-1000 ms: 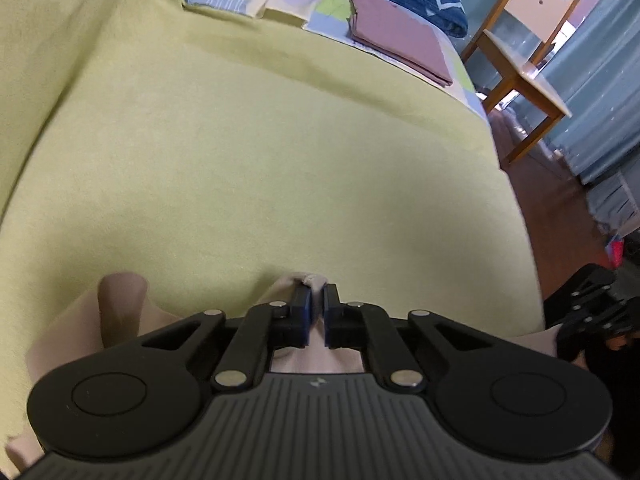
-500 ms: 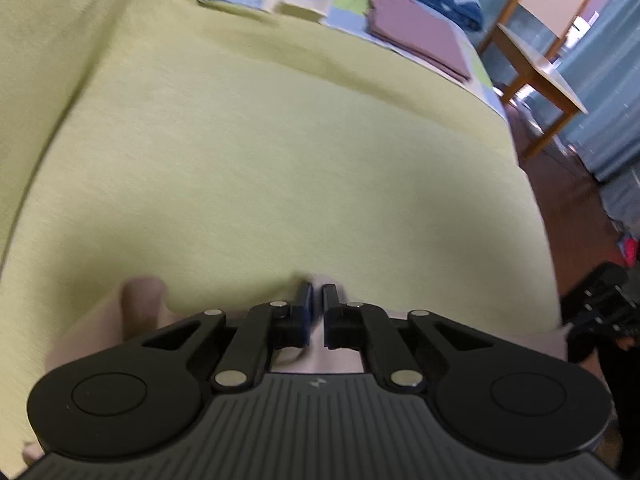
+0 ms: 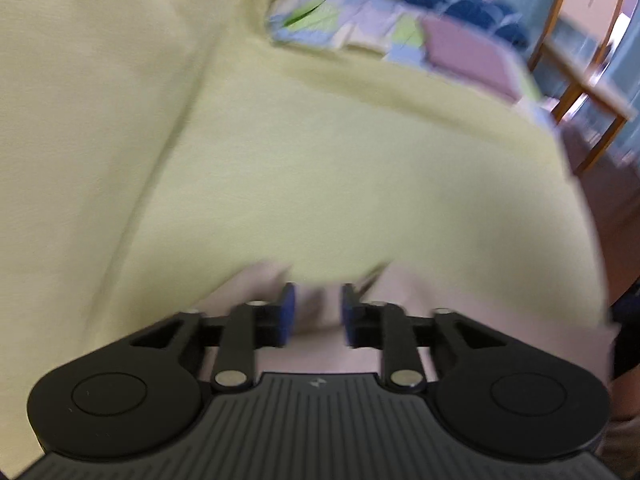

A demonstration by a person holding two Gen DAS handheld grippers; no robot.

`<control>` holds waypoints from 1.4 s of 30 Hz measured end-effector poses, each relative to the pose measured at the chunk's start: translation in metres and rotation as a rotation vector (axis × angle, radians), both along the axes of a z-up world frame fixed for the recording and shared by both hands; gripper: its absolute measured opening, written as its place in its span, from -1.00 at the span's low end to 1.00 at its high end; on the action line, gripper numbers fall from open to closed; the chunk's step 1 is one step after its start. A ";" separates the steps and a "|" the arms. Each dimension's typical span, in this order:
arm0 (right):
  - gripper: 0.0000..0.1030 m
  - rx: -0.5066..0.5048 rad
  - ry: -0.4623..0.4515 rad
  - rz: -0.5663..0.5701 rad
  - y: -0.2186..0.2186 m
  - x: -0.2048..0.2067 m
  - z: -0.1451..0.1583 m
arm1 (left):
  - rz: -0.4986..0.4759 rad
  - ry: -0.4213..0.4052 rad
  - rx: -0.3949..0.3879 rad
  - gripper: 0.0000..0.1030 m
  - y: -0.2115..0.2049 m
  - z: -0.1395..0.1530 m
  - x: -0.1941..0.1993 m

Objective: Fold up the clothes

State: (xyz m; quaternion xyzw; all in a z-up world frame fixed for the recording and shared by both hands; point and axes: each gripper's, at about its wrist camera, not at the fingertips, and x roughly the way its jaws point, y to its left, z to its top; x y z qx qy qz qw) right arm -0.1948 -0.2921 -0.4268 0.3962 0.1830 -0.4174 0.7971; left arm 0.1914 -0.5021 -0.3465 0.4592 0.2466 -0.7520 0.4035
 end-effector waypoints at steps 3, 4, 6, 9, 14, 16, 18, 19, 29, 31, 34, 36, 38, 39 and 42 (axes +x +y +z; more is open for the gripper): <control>-0.72 -0.058 0.031 0.070 -0.013 0.019 0.018 | 0.018 -0.108 -0.051 -0.31 0.009 0.002 0.015; -0.72 -0.073 0.041 0.105 -0.022 0.031 0.023 | 0.013 -0.120 -0.068 -0.31 0.010 0.001 0.016; -0.71 -0.105 0.064 0.196 -0.045 0.059 0.032 | -0.001 -0.131 -0.107 -0.31 0.011 0.000 0.017; -0.68 -0.164 0.133 0.316 -0.077 0.102 0.037 | -0.093 -0.189 -0.164 -0.30 0.006 -0.013 0.014; -0.68 -0.183 0.167 0.407 -0.125 0.153 0.036 | -0.201 -0.240 -0.088 -0.30 -0.012 -0.035 0.024; -0.68 -0.179 0.172 0.433 -0.139 0.169 0.038 | -0.166 -0.177 -0.012 -0.30 -0.019 -0.031 0.037; -0.68 -0.179 0.184 0.460 -0.151 0.187 0.046 | -0.125 -0.113 0.037 -0.28 -0.019 -0.024 0.050; -0.68 -0.183 0.194 0.482 -0.159 0.198 0.052 | -0.114 -0.100 0.049 -0.21 -0.018 -0.023 0.053; -0.49 -0.062 0.277 0.657 -0.257 0.293 0.049 | 0.215 0.252 0.247 -0.15 -0.029 -0.048 0.101; -0.49 -0.047 0.300 0.706 -0.265 0.303 0.043 | 0.240 0.353 0.285 -0.24 -0.035 -0.052 0.107; -0.49 -0.034 0.356 0.814 -0.267 0.312 0.036 | 0.243 0.429 0.326 -0.98 -0.042 -0.054 0.110; -0.45 -0.043 0.386 0.876 -0.263 0.313 0.035 | 0.248 0.454 0.341 -0.98 -0.046 -0.054 0.109; -0.36 -0.063 0.418 0.922 -0.259 0.312 0.035 | 0.263 0.490 0.344 -0.99 -0.051 -0.051 0.109; -0.30 -0.073 0.435 0.943 -0.257 0.310 0.035 | 0.275 0.525 0.334 -1.00 -0.056 -0.047 0.108; -0.25 -0.089 0.473 0.966 -0.256 0.305 0.035 | 0.328 0.635 0.277 -1.00 -0.072 -0.040 0.110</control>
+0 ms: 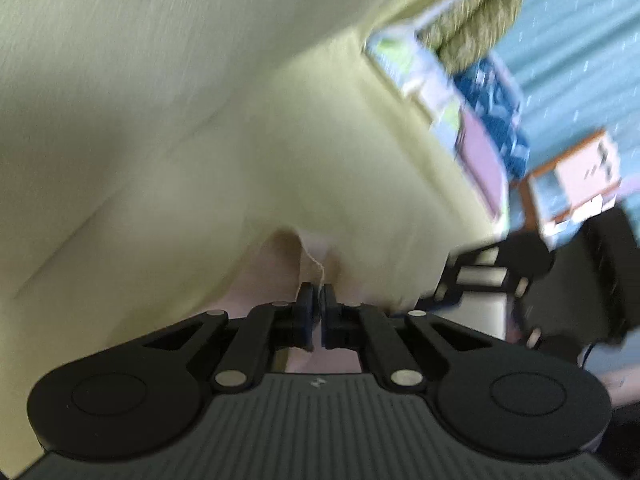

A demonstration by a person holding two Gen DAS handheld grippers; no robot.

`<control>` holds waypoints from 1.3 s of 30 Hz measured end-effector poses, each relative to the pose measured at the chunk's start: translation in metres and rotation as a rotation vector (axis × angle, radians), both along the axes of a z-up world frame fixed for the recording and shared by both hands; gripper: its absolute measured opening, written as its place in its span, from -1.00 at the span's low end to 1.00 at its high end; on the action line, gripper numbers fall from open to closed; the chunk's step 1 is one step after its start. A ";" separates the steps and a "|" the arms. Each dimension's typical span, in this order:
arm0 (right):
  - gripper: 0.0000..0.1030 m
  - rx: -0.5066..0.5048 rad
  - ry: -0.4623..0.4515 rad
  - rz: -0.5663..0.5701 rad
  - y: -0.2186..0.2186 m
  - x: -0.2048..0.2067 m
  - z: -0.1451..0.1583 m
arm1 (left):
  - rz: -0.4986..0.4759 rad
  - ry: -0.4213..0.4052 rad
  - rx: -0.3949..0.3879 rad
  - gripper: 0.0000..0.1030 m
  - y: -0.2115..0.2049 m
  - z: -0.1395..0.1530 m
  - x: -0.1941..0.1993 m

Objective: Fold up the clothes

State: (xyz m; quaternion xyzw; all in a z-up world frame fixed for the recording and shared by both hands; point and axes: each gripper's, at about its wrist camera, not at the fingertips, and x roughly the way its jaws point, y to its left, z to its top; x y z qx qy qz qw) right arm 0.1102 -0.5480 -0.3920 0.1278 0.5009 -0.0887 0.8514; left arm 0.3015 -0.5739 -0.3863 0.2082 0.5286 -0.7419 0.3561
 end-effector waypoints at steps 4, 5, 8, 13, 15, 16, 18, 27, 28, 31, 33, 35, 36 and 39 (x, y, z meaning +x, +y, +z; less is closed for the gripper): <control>-0.19 0.002 0.013 -0.031 -0.008 -0.005 0.002 | 0.115 0.062 -0.057 -1.00 -0.013 0.010 0.005; -0.19 0.004 0.008 -0.043 -0.009 -0.007 0.003 | 0.124 0.044 -0.064 -1.00 -0.015 0.012 0.003; -0.19 0.002 -0.038 -0.094 -0.013 -0.010 0.012 | 0.137 -0.017 -0.088 -1.00 -0.010 0.018 0.008; -0.19 0.044 -0.156 -0.208 -0.028 -0.003 0.024 | 0.190 -0.010 -0.117 -0.83 0.012 0.024 0.035; -0.19 0.075 -0.189 -0.249 -0.034 0.006 0.020 | 0.227 0.009 -0.129 -0.53 0.025 0.028 0.048; -0.19 0.082 -0.196 -0.263 -0.038 0.009 0.020 | 0.231 -0.025 -0.134 -0.50 0.034 0.031 0.052; -0.19 0.074 -0.182 -0.267 -0.042 0.015 0.019 | 0.198 -0.107 -0.145 -0.50 0.044 0.035 0.051; -0.19 -0.191 -0.065 -0.269 -0.053 0.036 0.013 | 0.032 -0.645 -0.221 -0.44 0.123 0.021 0.055; -0.19 -0.202 -0.051 -0.248 -0.054 0.036 0.010 | 0.046 -0.637 -0.199 -0.44 0.130 0.016 0.064; -0.19 -0.219 -0.022 -0.210 -0.053 0.034 0.004 | 0.119 -0.549 -0.142 -0.42 0.138 0.007 0.083; -0.19 -0.222 -0.024 -0.221 -0.051 0.029 0.004 | 0.127 -0.506 -0.136 -0.40 0.139 0.004 0.090; -0.19 -0.236 -0.031 -0.215 -0.045 0.029 0.005 | 0.118 -0.497 -0.135 -0.40 0.138 -0.001 0.094; -0.19 -0.234 -0.036 -0.204 -0.041 0.029 0.005 | 0.114 -0.492 -0.135 -0.40 0.137 -0.004 0.096; -0.19 -0.231 -0.039 -0.176 -0.031 0.029 0.007 | 0.105 -0.410 -0.138 -0.66 0.132 -0.008 0.100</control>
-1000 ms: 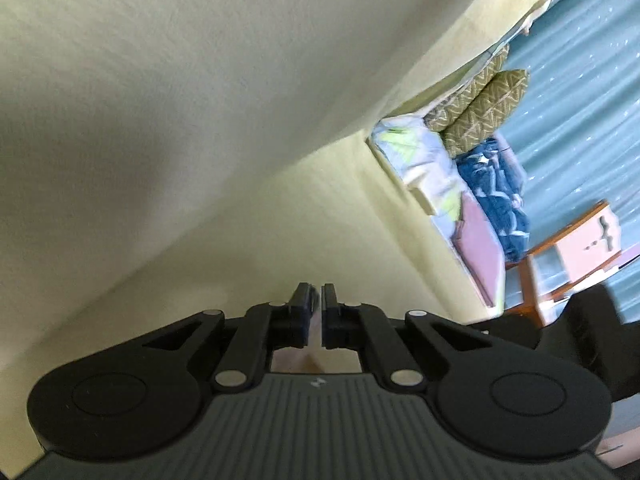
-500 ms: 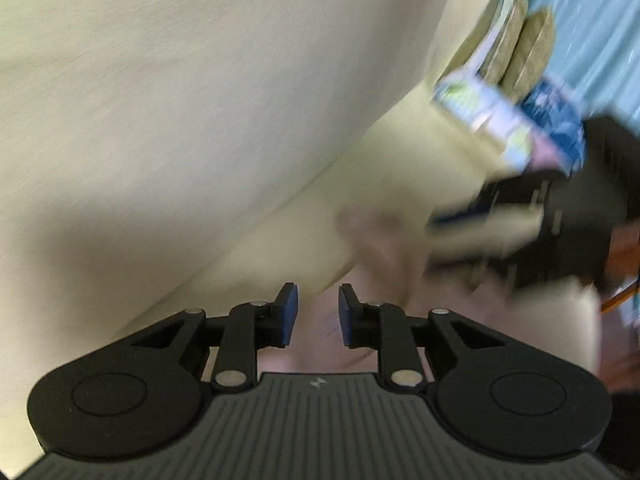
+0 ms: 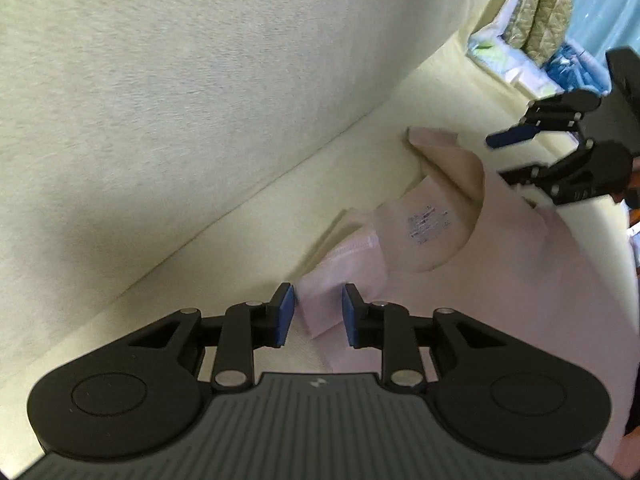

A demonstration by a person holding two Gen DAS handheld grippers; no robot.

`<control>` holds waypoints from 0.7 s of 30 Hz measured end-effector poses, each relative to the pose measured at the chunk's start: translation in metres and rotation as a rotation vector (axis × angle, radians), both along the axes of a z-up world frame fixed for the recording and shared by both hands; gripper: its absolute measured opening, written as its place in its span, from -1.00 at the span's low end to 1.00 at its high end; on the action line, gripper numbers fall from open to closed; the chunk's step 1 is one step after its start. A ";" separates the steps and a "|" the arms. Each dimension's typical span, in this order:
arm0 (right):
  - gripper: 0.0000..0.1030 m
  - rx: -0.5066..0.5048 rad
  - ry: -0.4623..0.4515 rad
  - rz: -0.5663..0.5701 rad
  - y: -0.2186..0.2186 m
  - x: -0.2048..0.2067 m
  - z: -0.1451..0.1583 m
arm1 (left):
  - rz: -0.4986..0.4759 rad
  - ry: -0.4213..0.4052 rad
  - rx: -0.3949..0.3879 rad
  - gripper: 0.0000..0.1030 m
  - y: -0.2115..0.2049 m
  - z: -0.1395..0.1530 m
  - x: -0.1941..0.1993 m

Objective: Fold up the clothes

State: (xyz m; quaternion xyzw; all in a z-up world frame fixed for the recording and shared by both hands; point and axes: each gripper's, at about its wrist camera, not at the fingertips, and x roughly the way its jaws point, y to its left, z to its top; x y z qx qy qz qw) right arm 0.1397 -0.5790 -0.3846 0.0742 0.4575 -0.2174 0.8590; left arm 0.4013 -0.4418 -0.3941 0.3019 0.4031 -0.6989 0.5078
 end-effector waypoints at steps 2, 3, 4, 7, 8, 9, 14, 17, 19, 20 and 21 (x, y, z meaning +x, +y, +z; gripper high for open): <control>-0.19 0.002 -0.003 -0.001 0.002 0.003 0.000 | 0.031 0.049 -0.021 -0.95 -0.006 0.000 0.001; -0.19 0.002 -0.002 -0.004 0.003 0.005 -0.001 | 0.087 0.030 -0.050 -0.96 -0.006 0.002 0.003; -0.19 0.001 -0.002 -0.007 0.003 0.007 -0.002 | 0.144 0.012 -0.079 -0.97 -0.006 0.003 0.005; -0.19 -0.014 -0.018 -0.019 0.003 0.011 0.002 | 0.307 -0.053 -0.126 -0.99 -0.001 0.012 0.014; -0.19 -0.021 -0.025 -0.021 0.004 0.012 0.004 | 0.367 -0.081 -0.144 -0.99 0.003 0.014 0.017; -0.19 -0.031 -0.036 -0.021 0.005 0.013 0.007 | 0.389 -0.099 -0.151 -0.98 0.006 0.015 0.018; -0.19 -0.076 -0.086 0.012 0.015 0.025 0.028 | 0.437 -0.118 -0.171 -0.32 0.024 0.018 0.018; -0.19 -0.044 -0.124 0.036 0.018 0.036 0.038 | 0.467 -0.082 -0.175 -0.21 0.033 0.017 0.024; -0.19 0.015 -0.149 0.068 0.020 0.047 0.040 | 0.478 -0.056 -0.168 -0.21 0.038 0.014 0.028; -0.19 0.053 -0.163 0.095 0.024 0.056 0.041 | 0.473 -0.048 -0.156 -0.21 0.039 0.011 0.029; -0.19 0.096 -0.173 0.128 0.028 0.068 0.040 | 0.469 -0.041 -0.144 -0.21 0.040 0.008 0.030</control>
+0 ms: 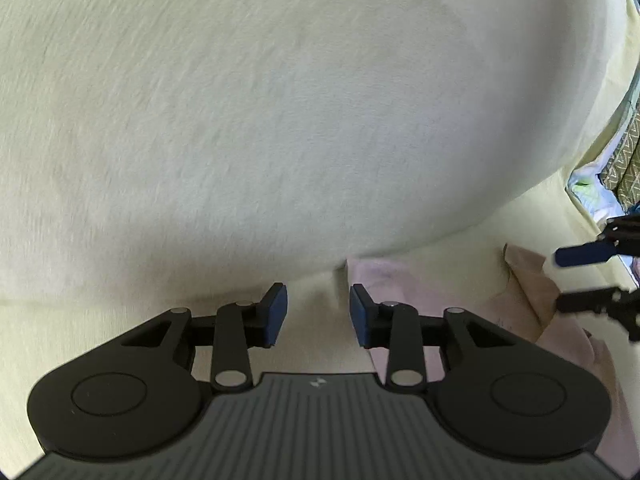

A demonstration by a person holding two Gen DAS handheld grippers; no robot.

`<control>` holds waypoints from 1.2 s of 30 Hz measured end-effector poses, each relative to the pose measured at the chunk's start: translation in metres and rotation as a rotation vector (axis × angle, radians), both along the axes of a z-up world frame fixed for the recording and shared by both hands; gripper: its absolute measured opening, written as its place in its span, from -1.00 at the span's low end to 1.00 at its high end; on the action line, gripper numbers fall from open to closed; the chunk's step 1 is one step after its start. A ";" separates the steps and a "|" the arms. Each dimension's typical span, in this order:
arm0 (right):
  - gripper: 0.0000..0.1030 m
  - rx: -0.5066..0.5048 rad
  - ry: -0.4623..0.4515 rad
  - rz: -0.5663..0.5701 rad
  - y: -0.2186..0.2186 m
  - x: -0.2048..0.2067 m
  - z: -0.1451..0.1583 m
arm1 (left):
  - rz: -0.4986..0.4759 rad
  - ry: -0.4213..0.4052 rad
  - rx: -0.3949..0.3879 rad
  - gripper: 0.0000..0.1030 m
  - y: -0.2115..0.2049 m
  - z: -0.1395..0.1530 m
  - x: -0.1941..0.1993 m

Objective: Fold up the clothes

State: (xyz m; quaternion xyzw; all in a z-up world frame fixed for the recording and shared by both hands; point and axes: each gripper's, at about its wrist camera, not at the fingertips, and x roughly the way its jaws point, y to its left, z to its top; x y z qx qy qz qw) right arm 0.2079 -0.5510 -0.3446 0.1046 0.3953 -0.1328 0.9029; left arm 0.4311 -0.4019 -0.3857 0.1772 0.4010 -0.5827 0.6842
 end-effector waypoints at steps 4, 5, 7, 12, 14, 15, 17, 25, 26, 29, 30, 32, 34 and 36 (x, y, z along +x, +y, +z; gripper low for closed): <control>-0.19 0.055 0.025 0.059 0.009 0.045 -0.013 | -0.041 0.016 0.045 -0.21 0.006 -0.011 0.003; -0.19 0.059 0.029 0.060 0.010 0.052 -0.016 | -0.061 0.028 0.058 -0.21 0.010 -0.013 0.003; -0.19 0.079 0.073 0.066 0.012 0.072 -0.028 | -0.132 0.031 0.080 -0.21 0.020 -0.017 -0.002; -0.19 0.048 0.113 0.087 0.028 0.079 -0.035 | -0.300 0.050 0.123 -0.21 0.044 -0.021 -0.023; -0.19 0.040 0.131 0.091 0.036 0.076 -0.038 | -0.328 0.061 0.127 -0.24 0.052 -0.021 -0.025; -0.19 0.040 0.135 0.090 0.037 0.076 -0.040 | -0.341 0.101 0.130 -0.33 0.054 -0.021 -0.024; -0.19 0.027 0.145 0.075 0.039 0.075 -0.042 | -0.377 0.124 0.149 -0.85 0.053 -0.023 -0.027; -0.19 0.022 0.112 -0.025 0.026 0.078 -0.034 | -0.262 0.043 0.103 -0.95 0.093 -0.007 -0.015; -0.19 0.025 0.103 -0.033 0.024 0.079 -0.033 | -0.244 0.021 0.103 -1.00 0.100 -0.005 -0.015; -0.19 0.035 0.081 -0.064 0.016 0.088 -0.031 | -0.217 0.024 0.105 -1.00 0.114 -0.003 -0.015; -0.19 0.007 0.092 -0.077 0.015 0.092 -0.032 | -0.218 0.029 0.101 -1.00 0.116 -0.003 -0.017; -0.19 -0.056 0.115 -0.095 0.014 0.101 -0.036 | -0.224 0.026 0.086 -1.00 0.116 -0.002 -0.020; -0.19 -0.077 0.135 -0.098 0.012 0.109 -0.042 | -0.215 0.035 0.058 -0.98 0.113 0.000 -0.018; -0.20 -0.076 0.132 -0.101 0.010 0.112 -0.045 | -0.198 0.058 0.024 -0.96 0.106 0.003 -0.012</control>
